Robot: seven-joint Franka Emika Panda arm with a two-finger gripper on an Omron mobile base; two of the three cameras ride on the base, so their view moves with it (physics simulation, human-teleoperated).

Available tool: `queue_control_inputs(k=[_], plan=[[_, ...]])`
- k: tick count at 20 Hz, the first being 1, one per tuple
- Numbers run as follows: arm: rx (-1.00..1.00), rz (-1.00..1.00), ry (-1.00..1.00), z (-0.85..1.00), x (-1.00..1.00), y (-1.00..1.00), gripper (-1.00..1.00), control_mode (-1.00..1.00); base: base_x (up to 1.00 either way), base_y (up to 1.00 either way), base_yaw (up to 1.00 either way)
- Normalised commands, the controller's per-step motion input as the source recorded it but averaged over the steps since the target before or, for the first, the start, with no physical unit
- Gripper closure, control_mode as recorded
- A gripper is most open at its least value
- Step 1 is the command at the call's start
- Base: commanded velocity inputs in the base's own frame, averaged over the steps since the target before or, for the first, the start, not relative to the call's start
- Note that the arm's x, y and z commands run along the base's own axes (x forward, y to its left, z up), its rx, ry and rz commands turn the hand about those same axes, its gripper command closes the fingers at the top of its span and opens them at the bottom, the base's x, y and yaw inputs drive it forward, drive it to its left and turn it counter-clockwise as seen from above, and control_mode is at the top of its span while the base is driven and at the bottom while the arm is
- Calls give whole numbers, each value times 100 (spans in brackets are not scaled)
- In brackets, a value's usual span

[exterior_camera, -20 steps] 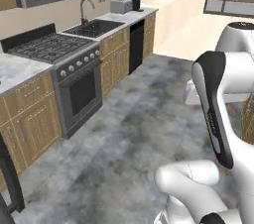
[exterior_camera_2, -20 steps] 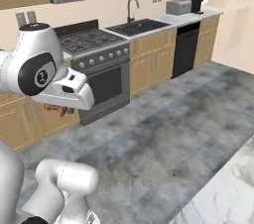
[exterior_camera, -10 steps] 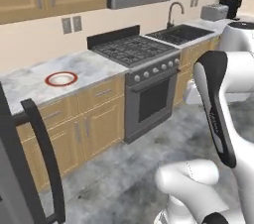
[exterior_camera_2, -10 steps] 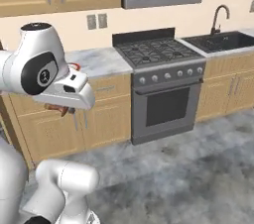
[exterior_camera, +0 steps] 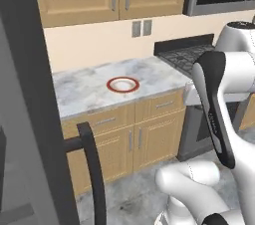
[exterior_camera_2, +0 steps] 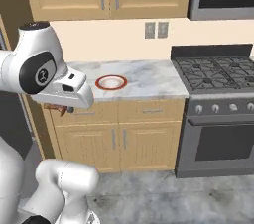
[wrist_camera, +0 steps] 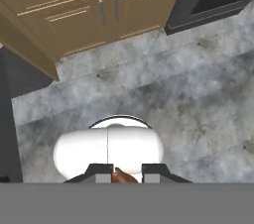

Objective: Pick mushroom from the fridge and place it on the plate on the counter.

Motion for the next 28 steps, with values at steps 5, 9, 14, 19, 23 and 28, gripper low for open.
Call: queue_control_inputs(k=[5, 9, 14, 19, 23, 28], plan=[[0, 0, 0, 0, 0, 0, 100, 100, 78, -41, 44], [0, 0, 0, 0, 0, 0, 100, 100, 74, -50, 45], [0, 0, 0, 0, 0, 0, 100, 100, 65, -58, 40], [0, 0, 0, 0, 0, 0, 100, 100, 61, -30, 23], [0, 0, 0, 0, 0, 0, 100, 100, 52, -28, 2], [0, 0, 0, 0, 0, 0, 100, 100, 35, -9, -21]])
